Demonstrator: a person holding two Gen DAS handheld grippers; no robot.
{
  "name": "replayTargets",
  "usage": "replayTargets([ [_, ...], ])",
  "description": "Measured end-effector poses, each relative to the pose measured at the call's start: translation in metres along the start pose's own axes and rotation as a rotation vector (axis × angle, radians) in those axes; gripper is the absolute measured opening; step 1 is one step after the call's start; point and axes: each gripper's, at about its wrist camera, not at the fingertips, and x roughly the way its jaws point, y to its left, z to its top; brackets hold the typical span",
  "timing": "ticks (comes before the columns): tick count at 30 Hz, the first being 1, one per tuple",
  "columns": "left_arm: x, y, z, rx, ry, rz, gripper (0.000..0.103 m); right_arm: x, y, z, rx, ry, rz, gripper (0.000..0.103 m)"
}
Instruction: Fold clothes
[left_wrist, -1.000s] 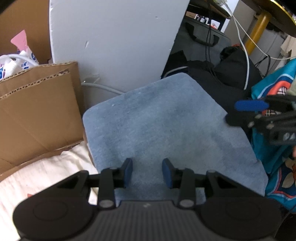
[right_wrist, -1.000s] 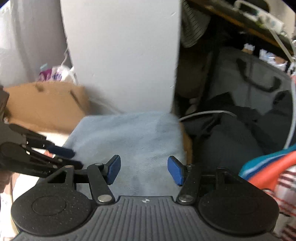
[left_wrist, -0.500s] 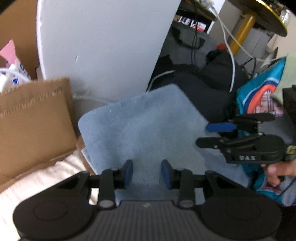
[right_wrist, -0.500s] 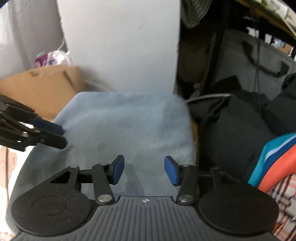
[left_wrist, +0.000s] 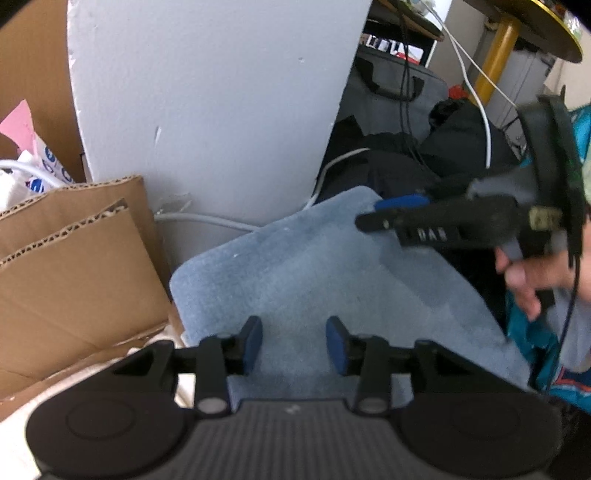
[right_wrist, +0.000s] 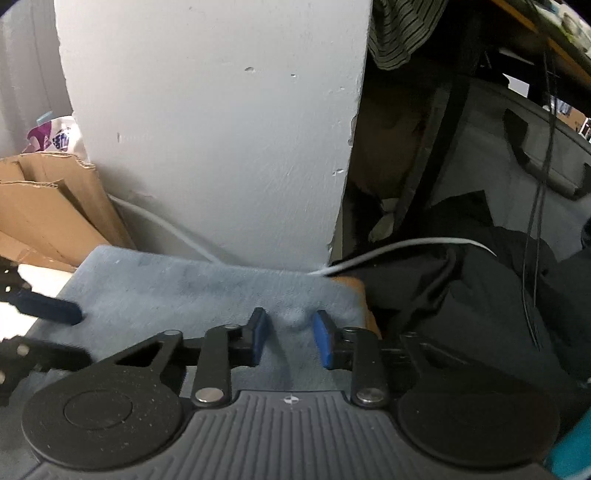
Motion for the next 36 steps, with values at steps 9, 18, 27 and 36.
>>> replayTargets([
  [9,0.009,0.000,0.003,-0.034,0.015,0.040,0.049,0.030,-0.001,0.001,0.011,0.090,-0.016,0.030],
  [18,-0.035,-0.011,-0.016,-0.044,-0.001,-0.042,0.044,-0.012,0.009,-0.008,-0.033,0.110,0.000,0.031],
  [27,-0.053,-0.029,-0.053,0.017,0.036,-0.033,0.043,-0.049,0.020,-0.064,0.014,0.132,0.010,0.031],
  [36,-0.066,-0.038,-0.091,-0.071,0.089,-0.036,0.045,-0.097,0.033,-0.123,0.081,0.171,-0.031,0.031],
])
